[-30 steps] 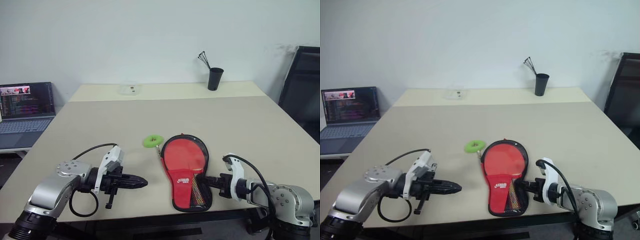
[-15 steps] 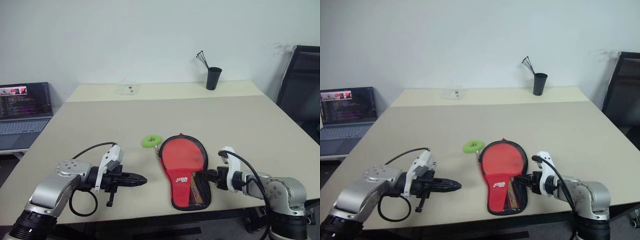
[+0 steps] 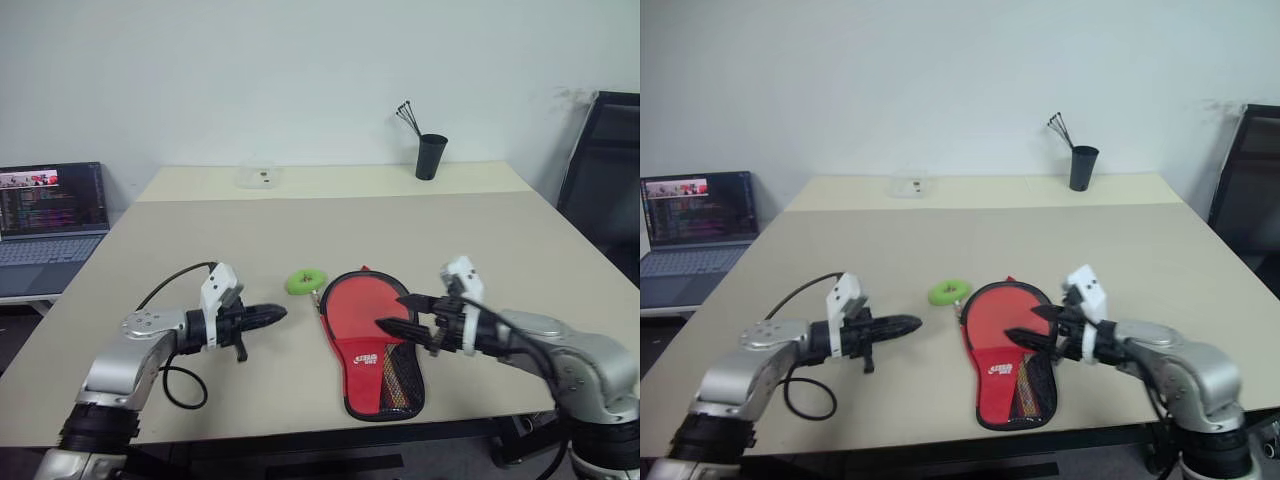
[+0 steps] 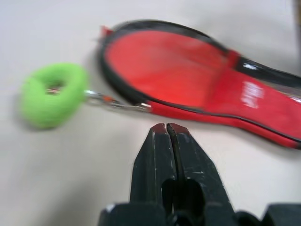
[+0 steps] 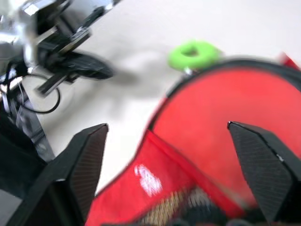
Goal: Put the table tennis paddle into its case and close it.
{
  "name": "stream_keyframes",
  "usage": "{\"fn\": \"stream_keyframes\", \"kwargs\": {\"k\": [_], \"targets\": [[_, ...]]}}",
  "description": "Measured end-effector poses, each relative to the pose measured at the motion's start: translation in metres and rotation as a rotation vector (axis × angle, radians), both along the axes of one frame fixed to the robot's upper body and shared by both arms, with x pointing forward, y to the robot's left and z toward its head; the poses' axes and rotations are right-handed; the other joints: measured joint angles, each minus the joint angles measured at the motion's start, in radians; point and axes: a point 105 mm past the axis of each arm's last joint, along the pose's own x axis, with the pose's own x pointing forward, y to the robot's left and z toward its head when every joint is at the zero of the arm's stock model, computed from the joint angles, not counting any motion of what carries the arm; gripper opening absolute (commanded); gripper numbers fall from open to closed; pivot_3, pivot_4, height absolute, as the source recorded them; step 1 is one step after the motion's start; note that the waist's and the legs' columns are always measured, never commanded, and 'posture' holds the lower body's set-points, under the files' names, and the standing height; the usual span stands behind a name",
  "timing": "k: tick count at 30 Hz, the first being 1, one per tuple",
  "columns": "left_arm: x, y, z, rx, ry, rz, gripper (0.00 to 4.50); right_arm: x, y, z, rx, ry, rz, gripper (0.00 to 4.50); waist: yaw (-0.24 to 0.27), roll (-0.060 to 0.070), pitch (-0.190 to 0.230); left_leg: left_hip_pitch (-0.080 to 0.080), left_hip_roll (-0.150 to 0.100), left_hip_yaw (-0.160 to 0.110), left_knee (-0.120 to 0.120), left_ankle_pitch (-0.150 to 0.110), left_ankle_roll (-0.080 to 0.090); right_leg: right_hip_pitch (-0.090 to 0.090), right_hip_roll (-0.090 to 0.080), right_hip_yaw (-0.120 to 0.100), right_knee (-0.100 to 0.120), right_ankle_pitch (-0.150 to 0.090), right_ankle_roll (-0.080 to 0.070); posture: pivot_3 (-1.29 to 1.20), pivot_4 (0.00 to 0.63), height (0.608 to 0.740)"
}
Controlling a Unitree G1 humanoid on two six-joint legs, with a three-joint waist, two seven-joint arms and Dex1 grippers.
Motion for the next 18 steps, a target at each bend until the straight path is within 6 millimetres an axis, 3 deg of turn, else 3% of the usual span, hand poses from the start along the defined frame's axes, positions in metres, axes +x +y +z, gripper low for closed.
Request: {"fn": "stream_keyframes", "kwargs": {"k": [9,18], "targets": [[0.042,0.0,0.005,-0.027,-0.012,0.169,4.39,0.01,0.027,-0.022,-0.02,-0.021,0.027,4.5,0.002,0.0,0.0,-0.003,-0.001,0.0,0.001,0.0,0.0,-0.001,-0.002,0.0,0.0,0.001,0.001,0.0,0.15,0.74],[0.075,-0.02,-0.012,-0.054,0.134,0.226,4.45,0.018,0.027,-0.024,-0.035,-0.043,-0.005,4.5,0.002,-0.001,0.0,-0.003,-0.002,0.0,0.001,0.0,0.0,-0.001,-0.001,-0.001,0.0,0.001,0.001,0.0,0.15,0.74]]}}
